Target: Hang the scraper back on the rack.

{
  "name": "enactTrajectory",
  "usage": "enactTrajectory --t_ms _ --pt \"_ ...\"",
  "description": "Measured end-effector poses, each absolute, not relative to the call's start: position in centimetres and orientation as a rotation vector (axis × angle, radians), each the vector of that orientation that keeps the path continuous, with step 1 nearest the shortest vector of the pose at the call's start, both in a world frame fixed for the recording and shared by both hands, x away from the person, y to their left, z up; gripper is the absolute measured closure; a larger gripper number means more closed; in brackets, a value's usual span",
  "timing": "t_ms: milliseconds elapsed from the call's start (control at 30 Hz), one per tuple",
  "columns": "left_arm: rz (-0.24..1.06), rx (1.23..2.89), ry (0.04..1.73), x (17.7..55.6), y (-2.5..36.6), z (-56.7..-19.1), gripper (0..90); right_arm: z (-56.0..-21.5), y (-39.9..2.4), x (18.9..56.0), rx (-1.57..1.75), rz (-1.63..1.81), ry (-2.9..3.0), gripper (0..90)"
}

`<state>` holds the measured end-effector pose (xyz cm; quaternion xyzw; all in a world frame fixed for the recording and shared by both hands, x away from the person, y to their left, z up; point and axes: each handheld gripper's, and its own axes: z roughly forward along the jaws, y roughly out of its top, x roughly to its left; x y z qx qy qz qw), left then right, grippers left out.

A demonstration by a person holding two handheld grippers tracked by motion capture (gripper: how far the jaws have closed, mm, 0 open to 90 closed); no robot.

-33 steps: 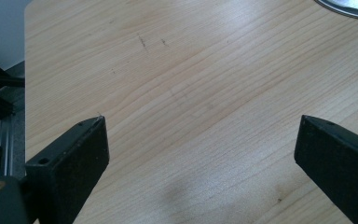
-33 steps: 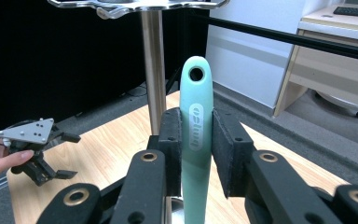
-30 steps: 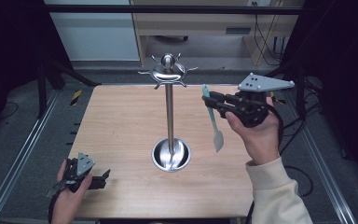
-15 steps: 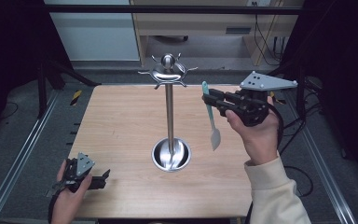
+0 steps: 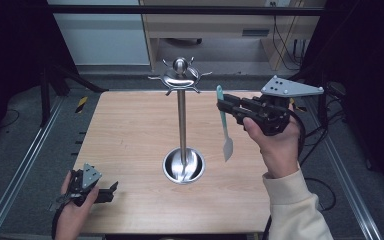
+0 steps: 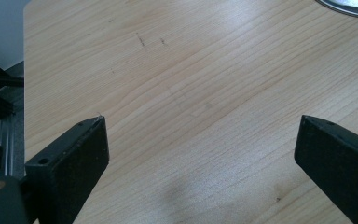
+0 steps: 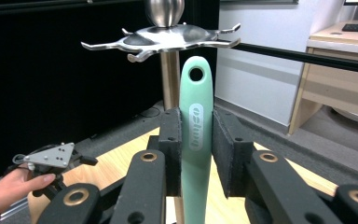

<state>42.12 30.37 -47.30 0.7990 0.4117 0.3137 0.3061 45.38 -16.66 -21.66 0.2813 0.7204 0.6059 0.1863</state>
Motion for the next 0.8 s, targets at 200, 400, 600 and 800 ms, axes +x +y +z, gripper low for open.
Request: enactTrajectory --t_ms 200,400,600,800 --pt "0.829 2.116 1.089 42.1 30.4 -47.3 2.7 -21.5 -16.4 45.2 0.778 1.717 2.028 74.3" --pt "0.83 2.117 1.088 42.1 30.4 -47.3 2.7 -21.5 -16.3 44.9 0.77 1.725 2.02 74.3" --pt "0.83 2.119 1.087 42.1 30.3 -47.3 2.7 -21.4 -16.0 44.6 0.753 1.732 2.02 74.3" --pt "0.828 2.122 1.085 42.1 30.3 -47.3 2.7 -21.3 -15.3 44.2 0.736 1.732 2.024 74.2"
